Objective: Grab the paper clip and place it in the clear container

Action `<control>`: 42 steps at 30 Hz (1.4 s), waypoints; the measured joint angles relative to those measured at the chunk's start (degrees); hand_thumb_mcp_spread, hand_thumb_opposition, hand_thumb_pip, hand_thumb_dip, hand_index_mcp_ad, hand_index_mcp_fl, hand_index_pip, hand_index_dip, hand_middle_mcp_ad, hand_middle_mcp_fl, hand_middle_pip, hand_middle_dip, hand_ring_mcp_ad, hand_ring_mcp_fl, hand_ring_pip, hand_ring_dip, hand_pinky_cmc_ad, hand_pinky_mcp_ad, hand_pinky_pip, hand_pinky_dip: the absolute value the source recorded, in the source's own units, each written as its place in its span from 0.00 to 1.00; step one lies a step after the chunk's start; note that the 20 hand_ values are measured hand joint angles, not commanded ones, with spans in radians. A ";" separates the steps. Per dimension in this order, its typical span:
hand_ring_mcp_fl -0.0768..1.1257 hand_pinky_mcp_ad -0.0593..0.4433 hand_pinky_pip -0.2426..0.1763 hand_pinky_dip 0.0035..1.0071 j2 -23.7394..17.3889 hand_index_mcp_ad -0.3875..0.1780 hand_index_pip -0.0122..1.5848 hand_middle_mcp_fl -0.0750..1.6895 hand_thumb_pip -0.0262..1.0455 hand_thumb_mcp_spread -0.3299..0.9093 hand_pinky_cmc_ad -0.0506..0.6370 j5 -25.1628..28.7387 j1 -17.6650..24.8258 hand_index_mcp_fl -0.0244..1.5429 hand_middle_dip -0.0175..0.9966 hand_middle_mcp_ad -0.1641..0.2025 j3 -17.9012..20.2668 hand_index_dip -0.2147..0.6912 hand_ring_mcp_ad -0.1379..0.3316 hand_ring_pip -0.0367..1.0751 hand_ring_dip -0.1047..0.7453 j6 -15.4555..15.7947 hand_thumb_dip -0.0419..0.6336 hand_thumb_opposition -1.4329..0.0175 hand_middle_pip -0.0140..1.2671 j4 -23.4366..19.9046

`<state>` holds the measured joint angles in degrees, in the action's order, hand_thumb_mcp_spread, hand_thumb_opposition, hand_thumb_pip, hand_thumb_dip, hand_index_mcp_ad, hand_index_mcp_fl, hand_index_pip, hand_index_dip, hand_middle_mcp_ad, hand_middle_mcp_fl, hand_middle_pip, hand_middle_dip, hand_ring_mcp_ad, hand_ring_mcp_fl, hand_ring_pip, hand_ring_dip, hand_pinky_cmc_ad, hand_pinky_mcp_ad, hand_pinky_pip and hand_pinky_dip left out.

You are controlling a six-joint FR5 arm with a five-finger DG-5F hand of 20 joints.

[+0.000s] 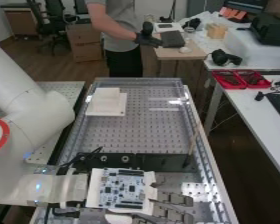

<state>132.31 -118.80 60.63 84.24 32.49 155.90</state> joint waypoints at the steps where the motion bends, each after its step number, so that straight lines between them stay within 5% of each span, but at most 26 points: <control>1: 0.06 0.66 0.51 0.18 0.00 0.32 0.95 0.06 0.62 0.67 0.55 0.00 0.00 0.21 0.20 0.66 0.00 0.40 0.58 0.11 0.26 0.00 0.46 0.39 0.11 0.00; 29: 0.06 0.66 0.51 0.19 0.58 0.32 0.95 0.06 0.62 0.65 0.54 0.20 0.16 0.21 0.20 0.65 0.01 0.40 0.54 0.11 0.26 -0.07 0.46 0.40 0.11 0.21; 42: 0.06 0.66 0.52 0.19 -0.39 0.33 0.91 0.10 0.57 0.68 0.54 0.71 0.51 0.35 0.20 0.65 1.78 0.38 0.54 0.11 0.26 -1.37 0.45 0.37 0.11 -3.11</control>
<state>131.93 -118.10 61.14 86.03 31.13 152.79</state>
